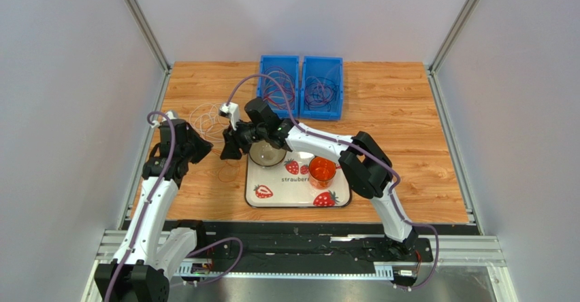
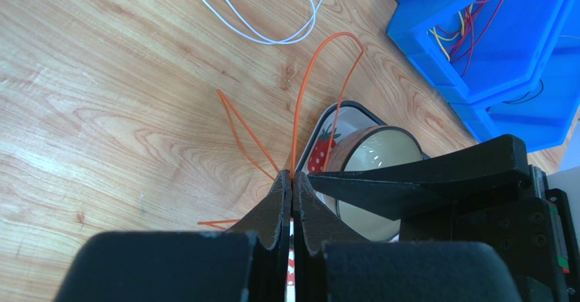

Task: Untangle the cables
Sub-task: Pick up the cable from the cable.

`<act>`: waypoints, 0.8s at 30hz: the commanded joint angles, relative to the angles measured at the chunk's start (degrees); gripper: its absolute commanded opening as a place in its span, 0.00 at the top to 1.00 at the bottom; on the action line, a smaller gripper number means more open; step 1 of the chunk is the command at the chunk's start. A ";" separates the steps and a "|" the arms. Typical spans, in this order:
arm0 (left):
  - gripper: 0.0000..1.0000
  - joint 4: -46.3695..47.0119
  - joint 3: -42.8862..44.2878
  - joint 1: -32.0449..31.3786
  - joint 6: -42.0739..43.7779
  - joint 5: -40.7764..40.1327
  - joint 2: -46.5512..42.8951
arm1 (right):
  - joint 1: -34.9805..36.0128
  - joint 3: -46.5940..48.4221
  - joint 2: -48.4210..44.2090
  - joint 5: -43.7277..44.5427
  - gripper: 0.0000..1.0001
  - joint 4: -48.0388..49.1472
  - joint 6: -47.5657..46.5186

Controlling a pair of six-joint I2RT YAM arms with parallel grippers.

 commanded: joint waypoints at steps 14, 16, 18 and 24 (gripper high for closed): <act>1.00 0.74 1.21 0.20 0.89 1.11 -0.41 | 0.56 1.51 0.08 -1.54 1.00 1.66 -0.02; 1.00 0.13 1.56 0.20 1.32 1.11 -0.41 | 0.47 1.24 -0.36 -1.54 1.00 1.66 0.07; 0.93 -0.84 2.52 0.20 1.59 1.11 -0.67 | 0.47 0.72 -1.41 -1.63 1.00 1.83 0.42; 0.32 -5.67 6.30 0.20 2.55 -0.12 -5.05 | -0.14 0.71 -5.10 -1.27 1.00 2.54 2.35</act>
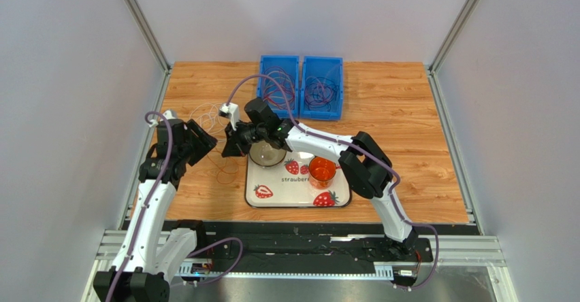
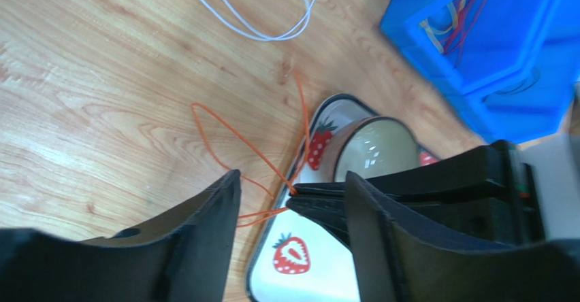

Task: Untangle the cables
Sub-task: Pick up the cable from the cable.

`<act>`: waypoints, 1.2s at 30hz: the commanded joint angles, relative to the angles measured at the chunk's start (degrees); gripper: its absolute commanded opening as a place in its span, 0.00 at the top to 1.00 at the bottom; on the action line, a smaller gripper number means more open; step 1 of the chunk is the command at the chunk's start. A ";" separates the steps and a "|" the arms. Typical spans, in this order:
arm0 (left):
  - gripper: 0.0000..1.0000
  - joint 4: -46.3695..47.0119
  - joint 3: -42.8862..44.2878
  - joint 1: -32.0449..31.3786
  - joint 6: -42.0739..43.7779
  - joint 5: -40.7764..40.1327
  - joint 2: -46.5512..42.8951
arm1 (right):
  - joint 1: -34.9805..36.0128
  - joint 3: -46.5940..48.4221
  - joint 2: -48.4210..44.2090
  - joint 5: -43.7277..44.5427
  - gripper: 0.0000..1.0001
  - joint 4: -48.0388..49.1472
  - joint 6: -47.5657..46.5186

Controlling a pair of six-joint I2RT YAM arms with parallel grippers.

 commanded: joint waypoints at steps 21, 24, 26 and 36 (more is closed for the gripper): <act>0.22 -29.15 24.25 0.20 19.21 -5.02 -14.82 | -8.69 6.47 -15.27 5.62 1.00 0.37 4.93; 0.22 -28.55 21.54 0.20 22.99 -4.14 -15.61 | -10.62 7.78 -15.98 6.76 1.00 -1.39 3.88; 0.22 -27.58 19.51 0.20 23.53 -4.75 -16.31 | -12.20 8.40 -16.33 7.73 1.00 -2.36 3.61; 0.23 -28.72 16.69 0.20 20.54 -3.09 -20.45 | -20.46 9.55 -19.14 12.56 1.00 -3.94 4.05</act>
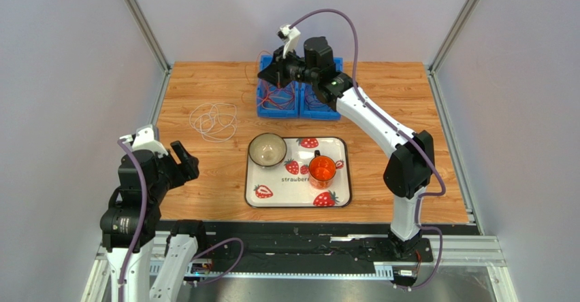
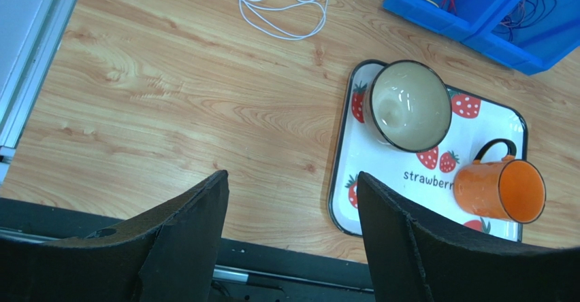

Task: Untangle the cables
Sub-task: Pick up the cable from the cable, then place the cable in the bin.

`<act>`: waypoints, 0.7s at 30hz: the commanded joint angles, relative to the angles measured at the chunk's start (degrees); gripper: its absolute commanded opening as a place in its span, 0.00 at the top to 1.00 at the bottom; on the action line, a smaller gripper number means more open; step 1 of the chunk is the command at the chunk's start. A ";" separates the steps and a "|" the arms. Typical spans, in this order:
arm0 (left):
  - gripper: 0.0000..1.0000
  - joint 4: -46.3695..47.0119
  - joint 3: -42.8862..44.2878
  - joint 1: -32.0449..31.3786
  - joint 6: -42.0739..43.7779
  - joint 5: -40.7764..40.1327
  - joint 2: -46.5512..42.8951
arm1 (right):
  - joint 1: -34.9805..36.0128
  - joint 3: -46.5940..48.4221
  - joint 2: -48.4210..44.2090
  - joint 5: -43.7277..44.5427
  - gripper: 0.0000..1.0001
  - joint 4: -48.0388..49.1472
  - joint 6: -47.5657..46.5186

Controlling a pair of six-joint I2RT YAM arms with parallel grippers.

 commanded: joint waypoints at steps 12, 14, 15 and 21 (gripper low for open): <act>0.27 8.75 -7.83 0.20 -4.29 2.98 -6.47 | -11.24 3.67 -1.59 12.46 1.00 -2.47 0.73; 0.27 8.75 -7.92 0.20 -4.38 2.98 -6.12 | -12.47 4.64 0.34 12.11 1.00 -2.73 1.44; 0.28 8.58 -7.83 0.20 -4.38 2.98 -5.94 | -12.82 5.34 0.87 12.37 1.00 -2.91 2.22; 0.29 8.31 -8.01 0.29 -4.64 2.98 -6.12 | -14.76 9.38 4.75 14.82 1.00 -5.01 1.27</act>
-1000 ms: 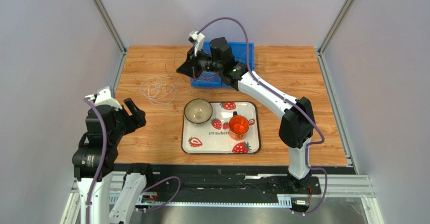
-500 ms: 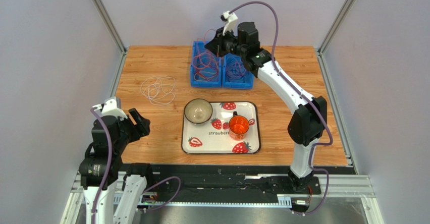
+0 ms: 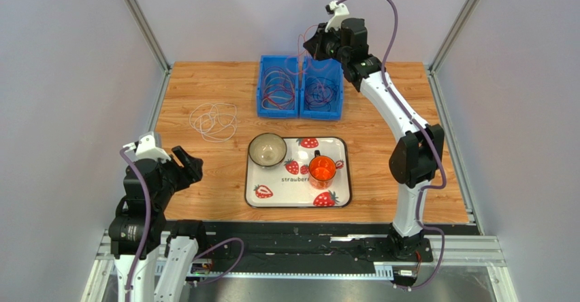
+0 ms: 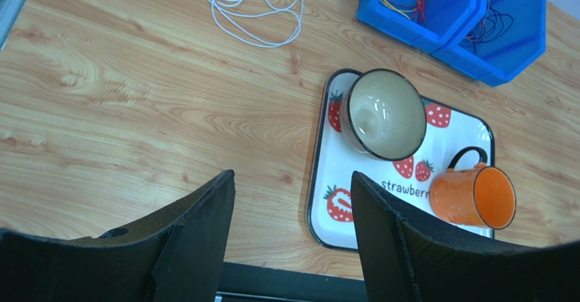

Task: Untangle the cables
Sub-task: Place the cable in the bin.

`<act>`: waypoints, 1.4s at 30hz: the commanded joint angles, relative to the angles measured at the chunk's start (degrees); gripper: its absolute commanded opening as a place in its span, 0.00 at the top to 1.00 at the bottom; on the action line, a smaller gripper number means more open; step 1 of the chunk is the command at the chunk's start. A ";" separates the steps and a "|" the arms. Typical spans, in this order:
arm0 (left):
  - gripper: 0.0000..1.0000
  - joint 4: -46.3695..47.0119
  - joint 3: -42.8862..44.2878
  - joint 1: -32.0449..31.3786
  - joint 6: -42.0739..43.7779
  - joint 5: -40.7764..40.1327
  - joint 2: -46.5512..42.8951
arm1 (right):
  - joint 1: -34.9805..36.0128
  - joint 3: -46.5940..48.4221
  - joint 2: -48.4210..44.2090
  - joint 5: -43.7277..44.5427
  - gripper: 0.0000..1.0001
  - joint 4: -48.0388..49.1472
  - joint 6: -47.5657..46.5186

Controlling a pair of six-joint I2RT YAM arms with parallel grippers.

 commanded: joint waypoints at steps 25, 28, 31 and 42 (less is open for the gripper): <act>0.32 1.53 -0.10 0.38 -1.08 0.12 0.62 | -3.45 5.40 13.41 2.48 1.00 -2.13 1.07; 0.32 1.44 -0.10 0.38 -1.17 0.12 0.71 | -5.02 3.30 12.11 1.96 1.00 -1.35 2.64; 0.33 1.44 -0.10 0.38 -1.26 -1.20 0.62 | -7.31 0.83 9.21 -0.59 1.00 0.94 4.32; 0.34 1.36 -0.01 0.38 -1.26 -1.29 0.79 | -9.69 -2.77 7.44 -1.92 1.00 0.07 4.06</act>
